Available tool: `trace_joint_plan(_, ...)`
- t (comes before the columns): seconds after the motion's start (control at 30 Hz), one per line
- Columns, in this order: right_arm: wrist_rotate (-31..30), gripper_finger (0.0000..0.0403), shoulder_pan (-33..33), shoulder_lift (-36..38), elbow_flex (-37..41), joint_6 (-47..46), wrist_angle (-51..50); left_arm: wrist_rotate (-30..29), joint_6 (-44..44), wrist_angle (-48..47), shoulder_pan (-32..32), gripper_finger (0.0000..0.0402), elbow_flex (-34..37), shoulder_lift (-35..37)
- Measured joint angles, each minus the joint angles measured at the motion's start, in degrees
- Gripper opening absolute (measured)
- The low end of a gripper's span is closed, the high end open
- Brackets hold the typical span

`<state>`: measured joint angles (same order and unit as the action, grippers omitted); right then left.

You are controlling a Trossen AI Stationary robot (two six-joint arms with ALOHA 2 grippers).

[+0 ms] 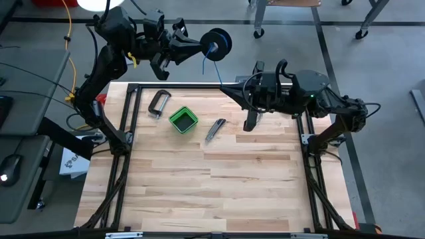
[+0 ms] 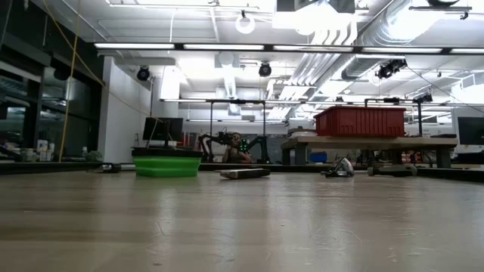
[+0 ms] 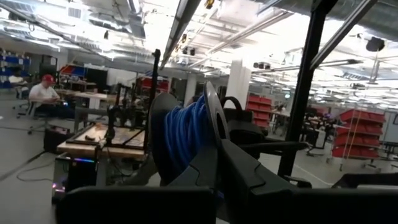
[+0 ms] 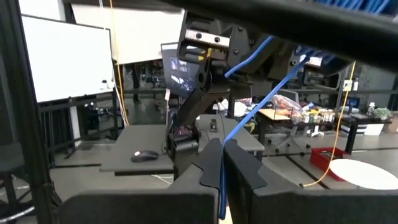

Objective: Coil cords
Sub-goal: Coil the blue wire onto the spool

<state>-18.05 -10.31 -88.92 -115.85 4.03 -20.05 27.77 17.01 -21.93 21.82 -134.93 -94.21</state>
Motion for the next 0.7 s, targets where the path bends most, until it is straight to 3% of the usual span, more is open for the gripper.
trace_joint_plan(0.53, -1.33, 0.0001, 0.81, 0.04, 0.07, -0.20, 0.91, -0.87, 1.75, -0.02, -3.39, 0.0000, -0.11, 0.04)
trace_joint_plan(0.7, -2.53, 0.0035, 1.71, 0.04, 0.09, -0.20, 0.87, -0.50, -0.68, -1.42, -5.69, 0.0000, -0.20, 0.11)
